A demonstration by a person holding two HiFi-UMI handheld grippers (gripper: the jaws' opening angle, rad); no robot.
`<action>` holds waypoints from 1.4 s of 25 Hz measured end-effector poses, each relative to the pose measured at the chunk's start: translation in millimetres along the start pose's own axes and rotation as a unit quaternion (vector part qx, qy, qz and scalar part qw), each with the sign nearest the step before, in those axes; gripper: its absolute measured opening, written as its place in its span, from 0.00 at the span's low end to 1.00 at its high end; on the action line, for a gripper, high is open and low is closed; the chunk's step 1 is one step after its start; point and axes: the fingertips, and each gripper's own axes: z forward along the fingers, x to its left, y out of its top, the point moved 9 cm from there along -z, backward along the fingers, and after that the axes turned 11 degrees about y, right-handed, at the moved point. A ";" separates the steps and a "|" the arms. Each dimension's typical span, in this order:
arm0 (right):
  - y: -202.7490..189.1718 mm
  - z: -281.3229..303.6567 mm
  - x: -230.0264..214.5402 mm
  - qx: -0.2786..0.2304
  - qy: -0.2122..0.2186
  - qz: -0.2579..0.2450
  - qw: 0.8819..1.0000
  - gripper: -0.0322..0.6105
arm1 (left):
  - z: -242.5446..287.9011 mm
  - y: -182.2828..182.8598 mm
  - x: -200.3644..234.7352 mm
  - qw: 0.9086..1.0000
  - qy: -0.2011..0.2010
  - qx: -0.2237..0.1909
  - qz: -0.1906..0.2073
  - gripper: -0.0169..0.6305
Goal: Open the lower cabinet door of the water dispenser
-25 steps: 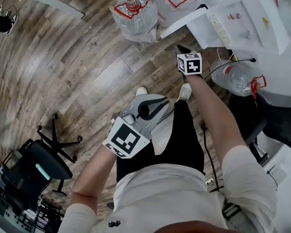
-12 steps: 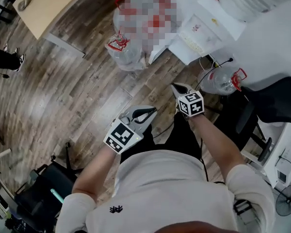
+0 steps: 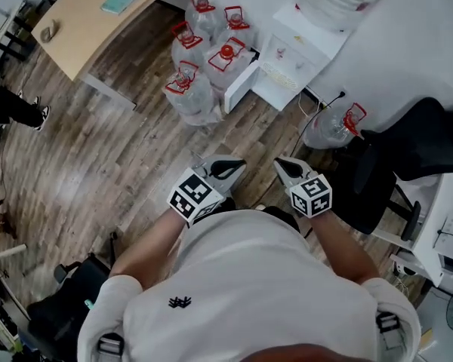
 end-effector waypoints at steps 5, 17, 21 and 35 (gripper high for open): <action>-2.2 -58.8 24.2 -0.030 0.008 -0.023 0.999 0.05 | 10.7 18.9 -36.7 1.000 -0.001 0.005 0.020 0.11; -52.3 -184.3 50.0 -0.050 0.028 -0.064 0.996 0.05 | 31.9 26.4 -164.8 0.999 -0.001 0.016 0.028 0.11; -63.9 -206.3 52.2 -0.054 0.036 -0.067 0.996 0.05 | 31.9 17.5 -191.6 0.999 0.006 0.022 0.023 0.11; -88.5 -232.8 67.3 -0.064 0.051 -0.075 0.994 0.05 | 22.3 1.8 -234.5 0.998 0.023 0.042 0.026 0.11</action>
